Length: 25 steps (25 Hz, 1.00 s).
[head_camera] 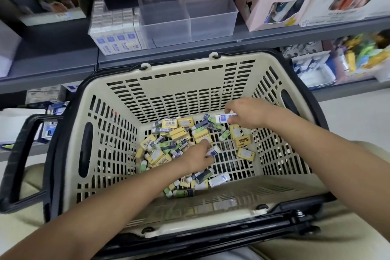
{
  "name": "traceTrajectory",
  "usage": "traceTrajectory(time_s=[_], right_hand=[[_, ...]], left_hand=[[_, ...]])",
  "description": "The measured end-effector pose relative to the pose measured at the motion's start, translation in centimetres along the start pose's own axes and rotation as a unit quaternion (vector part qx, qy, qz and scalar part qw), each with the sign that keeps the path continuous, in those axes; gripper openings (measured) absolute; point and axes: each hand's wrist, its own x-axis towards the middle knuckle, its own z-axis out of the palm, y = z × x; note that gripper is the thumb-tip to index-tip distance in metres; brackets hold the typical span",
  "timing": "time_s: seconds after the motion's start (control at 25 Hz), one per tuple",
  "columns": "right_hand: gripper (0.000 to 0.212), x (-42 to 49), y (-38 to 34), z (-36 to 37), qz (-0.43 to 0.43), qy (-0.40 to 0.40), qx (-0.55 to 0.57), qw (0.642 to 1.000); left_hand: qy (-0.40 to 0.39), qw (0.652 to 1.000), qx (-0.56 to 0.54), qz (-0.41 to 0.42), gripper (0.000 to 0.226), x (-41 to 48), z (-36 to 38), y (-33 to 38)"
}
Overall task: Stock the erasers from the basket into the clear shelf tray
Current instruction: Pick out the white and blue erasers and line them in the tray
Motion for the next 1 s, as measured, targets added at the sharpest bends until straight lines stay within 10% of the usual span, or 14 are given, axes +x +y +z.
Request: traceTrajectory(time_s=[0.16, 0.36, 1.0], right_hand=[[0.021, 0.0, 0.1, 0.0, 0.008, -0.006, -0.004, 1.0], [0.017, -0.1, 1.0, -0.6, 0.026, 0.01, 0.003, 1.0], [0.015, -0.3, 1.5, -0.9, 0.034, 0.023, 0.038, 0.998]], left_hand=[[-0.134, 0.99, 0.044, -0.002, 0.04, 0.0, 1.4, 1.8], [-0.095, 0.966, 0.239, 0.008, 0.041, 0.3, 2.5, 2.9], [0.034, 0.998, -0.003, -0.061, 0.026, 0.3, -1.6, 0.1]])
